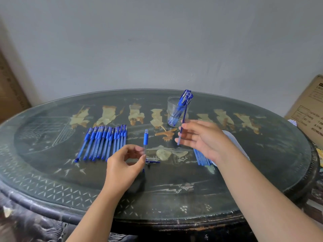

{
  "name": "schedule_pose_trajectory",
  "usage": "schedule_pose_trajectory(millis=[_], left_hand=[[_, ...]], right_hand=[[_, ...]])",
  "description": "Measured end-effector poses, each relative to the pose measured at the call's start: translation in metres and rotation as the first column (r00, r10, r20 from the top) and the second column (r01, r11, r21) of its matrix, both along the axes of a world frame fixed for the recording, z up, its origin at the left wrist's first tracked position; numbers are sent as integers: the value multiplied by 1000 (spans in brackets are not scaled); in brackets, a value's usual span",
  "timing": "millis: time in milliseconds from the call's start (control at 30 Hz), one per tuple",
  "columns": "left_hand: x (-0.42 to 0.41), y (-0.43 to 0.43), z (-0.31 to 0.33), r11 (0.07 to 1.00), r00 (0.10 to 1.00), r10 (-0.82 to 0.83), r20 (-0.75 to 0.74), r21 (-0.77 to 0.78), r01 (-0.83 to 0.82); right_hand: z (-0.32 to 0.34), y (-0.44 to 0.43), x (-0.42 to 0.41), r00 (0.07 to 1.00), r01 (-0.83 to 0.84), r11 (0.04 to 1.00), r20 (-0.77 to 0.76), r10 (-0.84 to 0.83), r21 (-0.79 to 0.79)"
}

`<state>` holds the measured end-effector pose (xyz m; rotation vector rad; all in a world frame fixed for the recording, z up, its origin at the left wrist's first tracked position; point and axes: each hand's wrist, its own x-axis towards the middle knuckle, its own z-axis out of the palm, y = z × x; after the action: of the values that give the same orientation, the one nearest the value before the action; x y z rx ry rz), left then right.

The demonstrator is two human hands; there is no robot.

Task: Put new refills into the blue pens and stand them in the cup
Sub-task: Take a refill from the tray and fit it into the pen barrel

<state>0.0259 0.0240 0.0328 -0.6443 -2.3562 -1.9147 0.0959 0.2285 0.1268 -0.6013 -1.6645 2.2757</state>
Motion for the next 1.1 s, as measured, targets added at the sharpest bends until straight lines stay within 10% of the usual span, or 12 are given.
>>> schedule_pose_trajectory(millis=[1100], left_hand=[[0,-3,-1,998,997,-61,-39,-24,60]], right_hand=[[7,-50,-36,994,1,928,-99,39,374]])
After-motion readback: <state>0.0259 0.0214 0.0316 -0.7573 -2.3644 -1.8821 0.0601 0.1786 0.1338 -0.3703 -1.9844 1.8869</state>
